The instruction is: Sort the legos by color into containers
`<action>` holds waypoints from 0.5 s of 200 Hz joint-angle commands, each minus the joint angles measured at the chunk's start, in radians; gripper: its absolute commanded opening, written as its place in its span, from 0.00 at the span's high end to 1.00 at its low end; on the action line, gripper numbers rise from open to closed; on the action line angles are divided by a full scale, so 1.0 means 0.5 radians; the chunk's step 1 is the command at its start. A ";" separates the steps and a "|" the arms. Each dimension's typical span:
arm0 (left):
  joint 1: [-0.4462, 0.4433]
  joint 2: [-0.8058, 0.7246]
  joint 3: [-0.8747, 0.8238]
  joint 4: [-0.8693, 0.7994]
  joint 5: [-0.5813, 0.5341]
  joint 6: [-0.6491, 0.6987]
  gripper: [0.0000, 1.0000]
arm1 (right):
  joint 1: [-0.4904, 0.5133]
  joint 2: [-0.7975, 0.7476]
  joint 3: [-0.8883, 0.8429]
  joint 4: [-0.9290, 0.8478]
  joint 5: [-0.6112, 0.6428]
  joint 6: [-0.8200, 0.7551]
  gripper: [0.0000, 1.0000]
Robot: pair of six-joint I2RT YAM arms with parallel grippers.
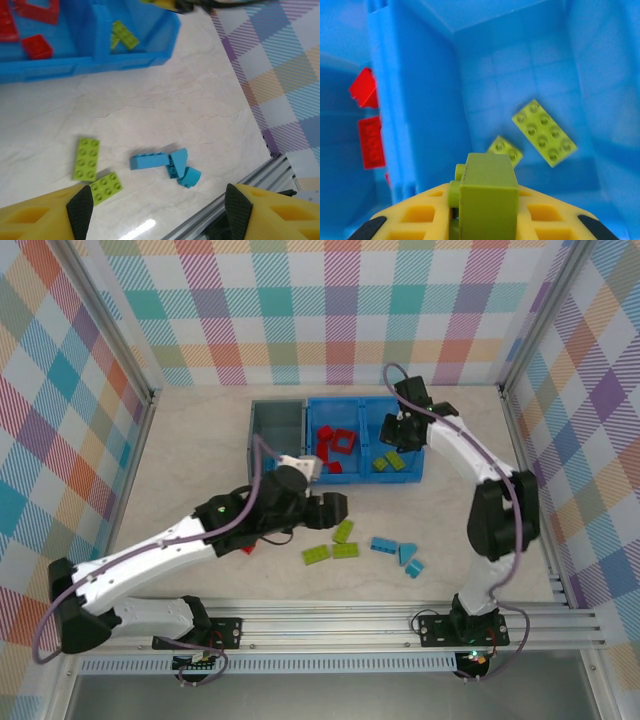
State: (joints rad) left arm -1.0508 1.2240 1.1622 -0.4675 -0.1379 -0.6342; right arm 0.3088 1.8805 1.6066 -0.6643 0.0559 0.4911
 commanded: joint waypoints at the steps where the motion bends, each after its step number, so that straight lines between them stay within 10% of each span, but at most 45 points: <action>1: -0.136 0.177 0.150 0.048 -0.278 0.139 0.28 | -0.031 0.256 0.308 -0.167 -0.175 -0.044 0.75; 100: -0.307 0.684 0.224 0.084 -0.104 0.555 0.32 | -0.049 0.756 0.801 -0.467 -0.121 -0.067 0.61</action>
State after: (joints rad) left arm -1.1912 1.5524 1.2633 -0.4259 -0.2447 -0.4568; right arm 0.2874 2.2448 1.9598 -0.8471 0.0029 0.4812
